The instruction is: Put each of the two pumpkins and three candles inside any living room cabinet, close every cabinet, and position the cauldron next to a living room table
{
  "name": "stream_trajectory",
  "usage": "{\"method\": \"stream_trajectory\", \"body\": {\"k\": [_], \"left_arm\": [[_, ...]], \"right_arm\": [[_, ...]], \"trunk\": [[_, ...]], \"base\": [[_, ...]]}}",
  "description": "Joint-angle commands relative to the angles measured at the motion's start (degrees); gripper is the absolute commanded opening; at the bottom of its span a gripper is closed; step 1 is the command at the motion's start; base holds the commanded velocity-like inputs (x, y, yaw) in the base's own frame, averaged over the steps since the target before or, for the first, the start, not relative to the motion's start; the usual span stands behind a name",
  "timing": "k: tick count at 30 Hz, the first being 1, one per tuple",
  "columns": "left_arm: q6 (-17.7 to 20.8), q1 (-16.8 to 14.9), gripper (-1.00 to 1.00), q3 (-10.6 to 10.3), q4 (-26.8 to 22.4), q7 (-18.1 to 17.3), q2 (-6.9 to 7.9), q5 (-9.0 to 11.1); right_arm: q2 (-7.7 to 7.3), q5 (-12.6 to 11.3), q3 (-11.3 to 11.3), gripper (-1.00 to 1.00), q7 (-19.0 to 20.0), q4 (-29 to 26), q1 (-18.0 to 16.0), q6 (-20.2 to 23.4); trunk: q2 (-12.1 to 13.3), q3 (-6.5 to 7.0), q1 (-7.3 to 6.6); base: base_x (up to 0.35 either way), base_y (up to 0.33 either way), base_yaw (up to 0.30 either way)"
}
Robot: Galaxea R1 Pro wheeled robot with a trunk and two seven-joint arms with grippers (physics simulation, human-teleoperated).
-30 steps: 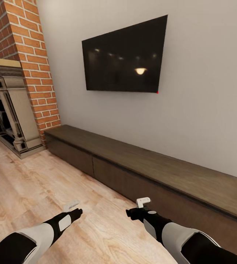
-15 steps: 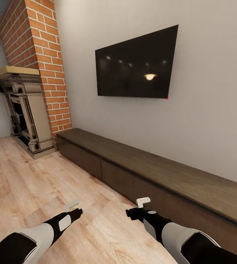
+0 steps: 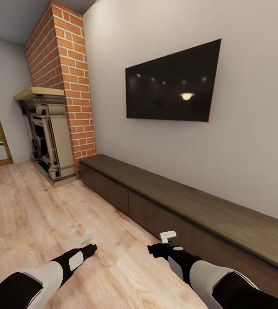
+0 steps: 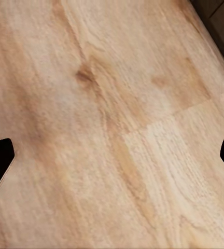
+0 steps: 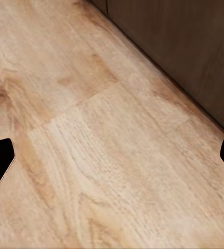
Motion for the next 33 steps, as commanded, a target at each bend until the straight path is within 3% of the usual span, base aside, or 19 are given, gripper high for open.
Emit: {"method": "stream_trajectory", "body": {"k": [1, 21, 33], "left_arm": [[0.1, 0.0, 1.0, -0.5, 0.1, 0.1, -0.01, 0.4], [0.1, 0.0, 1.0, -0.5, 0.1, 0.1, -0.01, 0.4], [0.1, 0.0, 1.0, -0.5, 0.1, 0.1, -0.01, 0.4]], "right_arm": [[0.01, -0.6, 0.4, 1.0, 0.2, 0.1, -0.1, -0.3], [0.01, -0.6, 0.7, 1.0, 0.3, 0.1, -0.1, -0.3], [0.01, -0.6, 0.8, 1.0, 0.3, 0.1, -0.1, -0.3]], "trunk": [[0.0, 0.09, -0.04], [7.2, 2.15, -4.04], [12.0, 4.17, -6.67]], "base": [[0.0, 0.0, 0.173], [0.0, 0.0, 0.164], [0.0, 0.0, 0.047]]}}
